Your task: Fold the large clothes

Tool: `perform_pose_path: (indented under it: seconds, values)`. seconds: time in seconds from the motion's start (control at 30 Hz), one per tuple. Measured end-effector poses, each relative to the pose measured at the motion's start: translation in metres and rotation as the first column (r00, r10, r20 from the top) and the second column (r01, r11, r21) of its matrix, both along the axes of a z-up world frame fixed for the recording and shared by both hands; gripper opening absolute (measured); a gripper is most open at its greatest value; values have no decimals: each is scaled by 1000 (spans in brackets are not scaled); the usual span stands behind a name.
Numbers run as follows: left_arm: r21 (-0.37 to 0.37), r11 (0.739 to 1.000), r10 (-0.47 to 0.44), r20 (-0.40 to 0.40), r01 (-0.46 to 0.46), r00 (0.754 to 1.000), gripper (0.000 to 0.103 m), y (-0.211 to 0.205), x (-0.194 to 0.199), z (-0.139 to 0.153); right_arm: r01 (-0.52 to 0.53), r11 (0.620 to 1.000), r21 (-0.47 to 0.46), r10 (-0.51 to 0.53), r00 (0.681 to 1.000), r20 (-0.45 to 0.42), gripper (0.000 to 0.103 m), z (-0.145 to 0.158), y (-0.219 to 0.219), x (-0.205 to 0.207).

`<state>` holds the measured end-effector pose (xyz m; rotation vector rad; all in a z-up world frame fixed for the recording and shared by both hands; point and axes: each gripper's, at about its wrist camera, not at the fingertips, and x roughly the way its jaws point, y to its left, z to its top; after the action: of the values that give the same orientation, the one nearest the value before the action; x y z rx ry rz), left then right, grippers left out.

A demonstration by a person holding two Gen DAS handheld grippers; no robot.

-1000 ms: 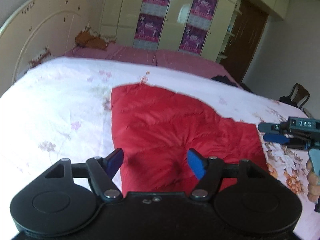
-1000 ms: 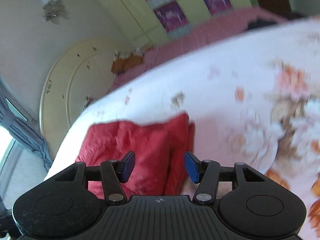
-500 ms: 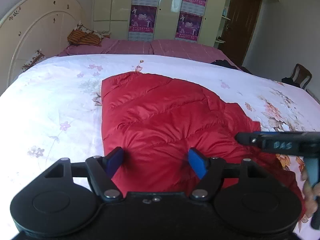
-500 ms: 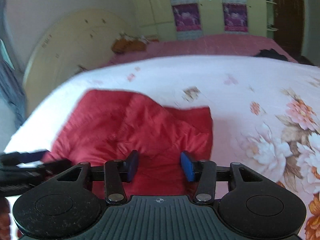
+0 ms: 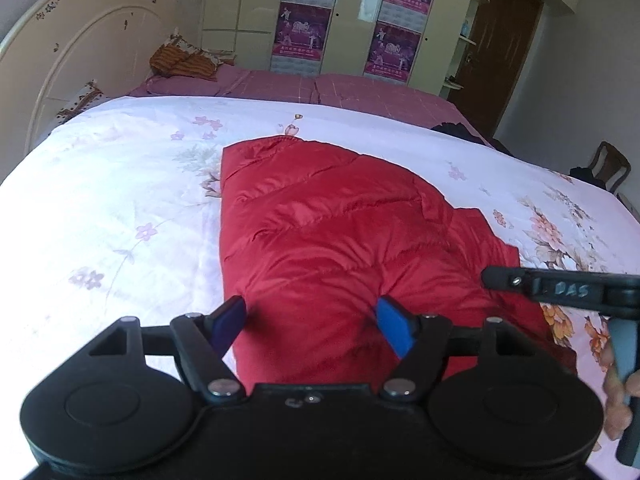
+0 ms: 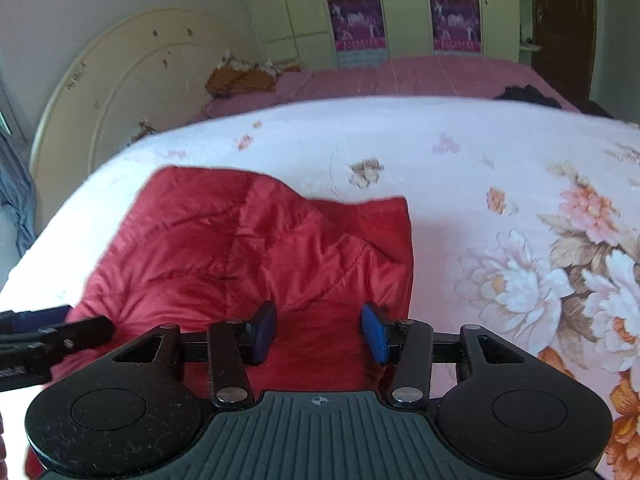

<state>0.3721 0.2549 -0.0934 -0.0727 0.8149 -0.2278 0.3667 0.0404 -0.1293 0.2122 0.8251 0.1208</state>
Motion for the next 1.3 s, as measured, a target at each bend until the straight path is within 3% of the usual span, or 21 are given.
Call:
perform_pose_path:
  seconds: [0.17,0.3,0.47,0.7,0.9,1.0,1.13,1.3]
  values:
    - [20,1000,-16,19,15,1000,70,2,-30,9,-68,997,-49,71,995,66,47,26,8,-35]
    - [18,1000,-8,8,8,1000,70,6,-59,7,-106,991,-84,113,991,77,47,30,16,-65]
    - [45,999,6,-16,-5,1000,73,6,-76,-10,-148,979,-140,153,988,24,47,2,28,-87]
    - [57,997,49,-27,-47,998,74,3,-74,-13,-161,971,-176,159,987,-26,47,-34,37,-78]
    - [73,990,126,-16,-124,992,99,-4,-91,8,-159,978,-134,153,987,-57,49,-34,31,-71]
    - [99,984,149,1,-148,989,103,-11,-112,26,-144,984,-106,137,988,-69,55,-17,27,-75]
    - [116,976,180,26,-182,983,103,-22,-153,49,-92,995,-22,93,995,22,85,20,12,-111]
    - [153,967,198,51,-203,979,103,-41,-212,78,-116,993,-16,117,991,72,86,58,2,-181]
